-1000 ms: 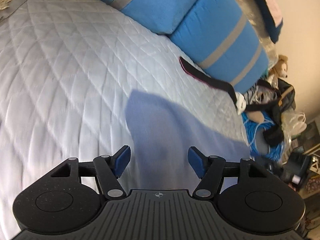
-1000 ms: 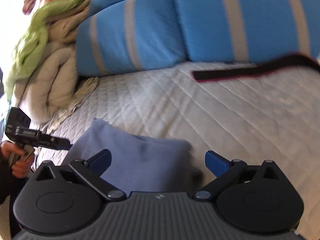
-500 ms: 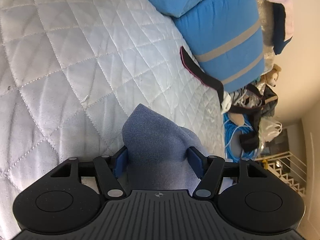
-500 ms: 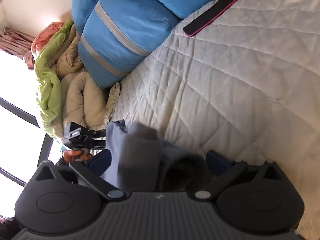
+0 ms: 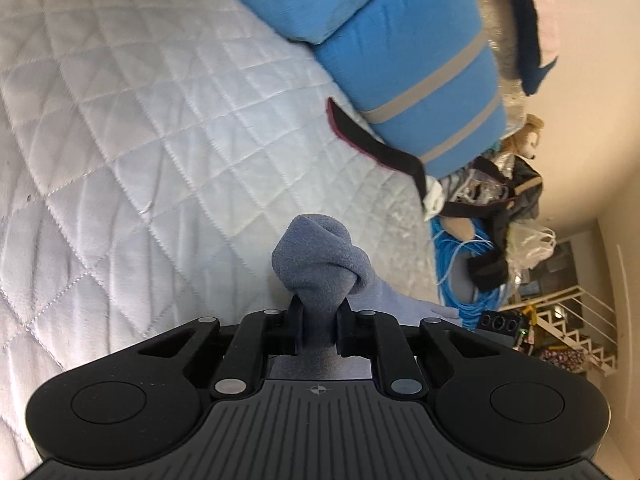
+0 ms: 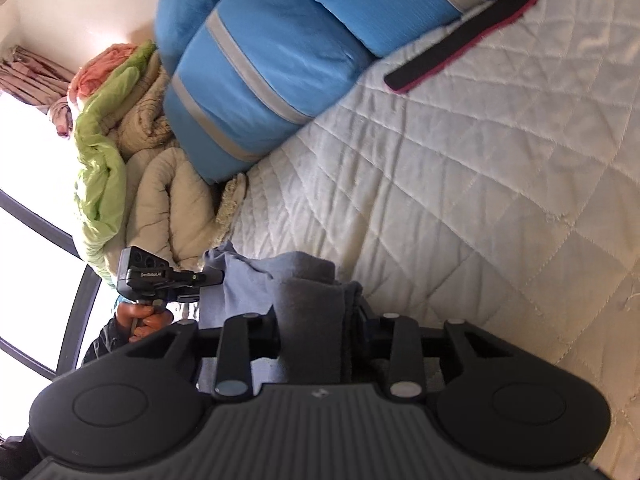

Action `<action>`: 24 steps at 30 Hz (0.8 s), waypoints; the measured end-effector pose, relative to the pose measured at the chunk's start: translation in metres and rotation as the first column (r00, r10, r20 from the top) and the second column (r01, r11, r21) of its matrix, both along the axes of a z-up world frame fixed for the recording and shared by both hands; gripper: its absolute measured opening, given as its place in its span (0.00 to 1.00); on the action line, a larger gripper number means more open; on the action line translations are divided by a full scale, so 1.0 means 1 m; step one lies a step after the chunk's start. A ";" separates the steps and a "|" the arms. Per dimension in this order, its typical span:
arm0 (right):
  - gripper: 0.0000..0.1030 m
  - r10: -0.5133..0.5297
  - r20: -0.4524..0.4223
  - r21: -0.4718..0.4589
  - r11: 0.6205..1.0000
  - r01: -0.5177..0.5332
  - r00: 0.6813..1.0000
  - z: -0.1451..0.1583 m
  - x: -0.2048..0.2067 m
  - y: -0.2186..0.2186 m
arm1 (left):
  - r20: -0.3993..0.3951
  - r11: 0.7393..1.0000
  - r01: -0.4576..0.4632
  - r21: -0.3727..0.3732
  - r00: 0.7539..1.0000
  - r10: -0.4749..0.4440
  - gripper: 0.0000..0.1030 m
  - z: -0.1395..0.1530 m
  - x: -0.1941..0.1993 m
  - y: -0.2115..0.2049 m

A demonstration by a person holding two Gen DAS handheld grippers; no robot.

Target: Fold clothes

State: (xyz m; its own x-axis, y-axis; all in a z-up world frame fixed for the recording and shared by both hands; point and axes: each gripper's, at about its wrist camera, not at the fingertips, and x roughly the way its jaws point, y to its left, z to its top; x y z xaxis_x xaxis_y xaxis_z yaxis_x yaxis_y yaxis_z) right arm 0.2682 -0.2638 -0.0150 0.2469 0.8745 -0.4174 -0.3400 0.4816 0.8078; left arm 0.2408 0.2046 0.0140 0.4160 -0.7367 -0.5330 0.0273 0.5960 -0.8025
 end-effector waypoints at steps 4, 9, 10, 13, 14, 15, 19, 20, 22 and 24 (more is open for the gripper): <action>0.26 -0.004 0.033 0.007 1.000 0.004 0.999 0.013 0.007 -0.002 | 0.026 1.000 -0.002 -0.009 1.000 0.003 0.12 0.010 0.007 0.001; 0.26 -0.013 0.061 -0.002 1.000 0.014 0.998 0.025 0.030 0.003 | 0.047 1.000 -0.029 -0.008 0.998 0.030 0.12 0.018 0.032 0.006; 0.26 -0.014 0.064 -0.002 1.000 0.014 0.998 0.026 0.038 0.004 | 0.054 0.999 -0.034 -0.009 0.998 0.035 0.12 0.019 0.039 0.007; 0.26 -0.020 0.075 -0.001 1.000 0.020 0.997 0.030 0.065 0.007 | 0.075 0.999 -0.046 -0.013 0.996 0.047 0.12 0.024 0.065 0.010; 0.26 -0.020 0.077 0.002 1.000 0.020 0.997 0.031 0.074 0.008 | 0.081 0.999 -0.049 -0.012 0.995 0.049 0.12 0.025 0.074 0.011; 0.26 -0.019 0.080 0.007 1.000 0.018 0.997 0.031 0.085 0.009 | 0.086 0.999 -0.051 -0.011 0.995 0.052 0.12 0.027 0.083 0.012; 0.26 -0.031 0.069 0.012 0.999 0.031 0.997 0.027 0.125 0.013 | 0.095 0.999 -0.049 0.004 0.994 0.048 0.12 0.029 0.121 0.013; 0.26 -0.037 0.065 0.011 0.999 0.036 0.997 0.026 0.133 0.013 | 0.093 0.999 -0.050 0.008 0.994 0.049 0.12 0.029 0.130 0.014; 0.26 -0.050 0.054 0.012 0.999 0.049 0.997 0.021 0.148 0.015 | 0.090 0.998 -0.053 0.016 0.995 0.052 0.12 0.026 0.146 0.014; 0.26 -0.060 0.044 0.010 0.998 0.060 0.997 0.016 0.158 0.016 | 0.082 0.998 -0.055 0.021 0.995 0.053 0.12 0.021 0.160 0.015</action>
State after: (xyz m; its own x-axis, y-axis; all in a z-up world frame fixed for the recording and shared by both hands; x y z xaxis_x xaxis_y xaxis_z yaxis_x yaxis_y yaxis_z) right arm 0.4265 -0.2473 0.0010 0.3172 0.8613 -0.3970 -0.3461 0.4949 0.7971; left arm 0.4009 0.2193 0.0349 0.4974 -0.6999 -0.5126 0.0593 0.6169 -0.7848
